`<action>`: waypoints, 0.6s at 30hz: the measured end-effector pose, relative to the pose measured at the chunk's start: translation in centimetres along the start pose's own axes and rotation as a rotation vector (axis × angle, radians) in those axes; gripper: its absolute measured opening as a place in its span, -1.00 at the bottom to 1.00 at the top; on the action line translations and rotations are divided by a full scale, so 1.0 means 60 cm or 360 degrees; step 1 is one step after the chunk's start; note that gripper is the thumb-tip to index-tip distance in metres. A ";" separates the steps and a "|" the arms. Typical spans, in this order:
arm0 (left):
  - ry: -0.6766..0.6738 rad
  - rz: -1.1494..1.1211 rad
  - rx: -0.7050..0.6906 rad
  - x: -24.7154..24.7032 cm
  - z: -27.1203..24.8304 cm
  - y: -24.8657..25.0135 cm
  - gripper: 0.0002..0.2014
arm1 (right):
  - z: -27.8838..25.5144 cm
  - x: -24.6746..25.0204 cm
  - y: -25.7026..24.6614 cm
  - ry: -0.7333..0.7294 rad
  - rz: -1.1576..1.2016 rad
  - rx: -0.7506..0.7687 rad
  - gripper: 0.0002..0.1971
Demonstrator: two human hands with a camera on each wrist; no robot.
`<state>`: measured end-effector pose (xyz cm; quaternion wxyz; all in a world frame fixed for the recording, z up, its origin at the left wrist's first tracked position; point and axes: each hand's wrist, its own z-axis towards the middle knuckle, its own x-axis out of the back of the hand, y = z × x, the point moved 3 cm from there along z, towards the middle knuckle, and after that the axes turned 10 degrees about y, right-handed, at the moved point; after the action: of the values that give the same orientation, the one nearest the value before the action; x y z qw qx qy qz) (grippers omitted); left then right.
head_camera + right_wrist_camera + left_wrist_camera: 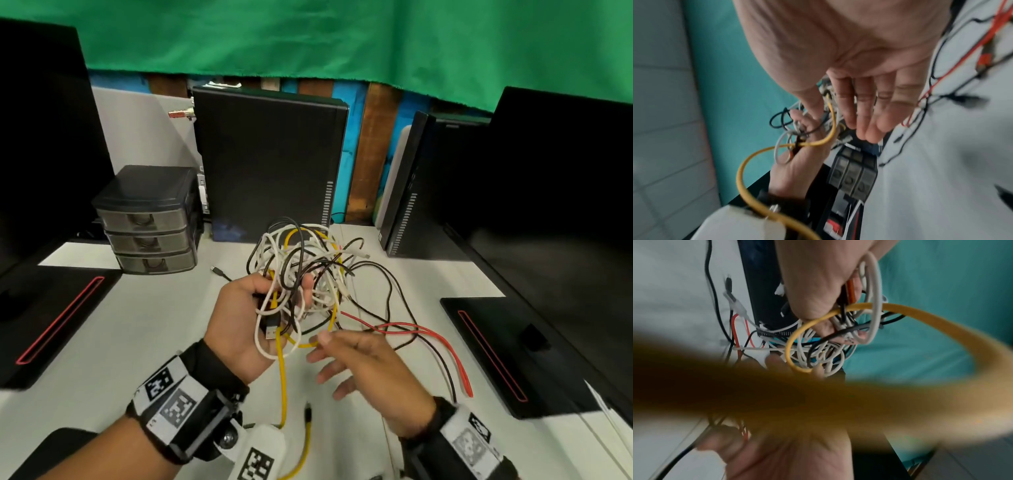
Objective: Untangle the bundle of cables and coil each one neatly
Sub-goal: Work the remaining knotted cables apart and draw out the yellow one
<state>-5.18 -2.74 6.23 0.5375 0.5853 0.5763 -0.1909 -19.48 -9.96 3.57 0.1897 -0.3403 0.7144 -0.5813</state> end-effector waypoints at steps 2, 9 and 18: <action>-0.0006 0.0012 0.0060 0.001 -0.002 -0.008 -0.58 | -0.002 -0.016 0.013 -0.0052 0.0158 -0.0063 -0.76; 0.0017 0.0000 -0.0005 -0.010 -0.013 0.010 -0.73 | 0.009 0.018 -0.002 0.0125 0.0356 0.0135 -0.85; -0.0077 0.0001 0.0064 0.011 0.000 0.048 -0.47 | 0.034 0.096 -0.030 -0.0030 0.0826 0.0166 -0.85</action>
<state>-2.45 -1.74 6.86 0.5396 0.5912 0.5589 -0.2165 -21.64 -15.67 5.51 0.3565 -0.1409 0.7450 -0.5459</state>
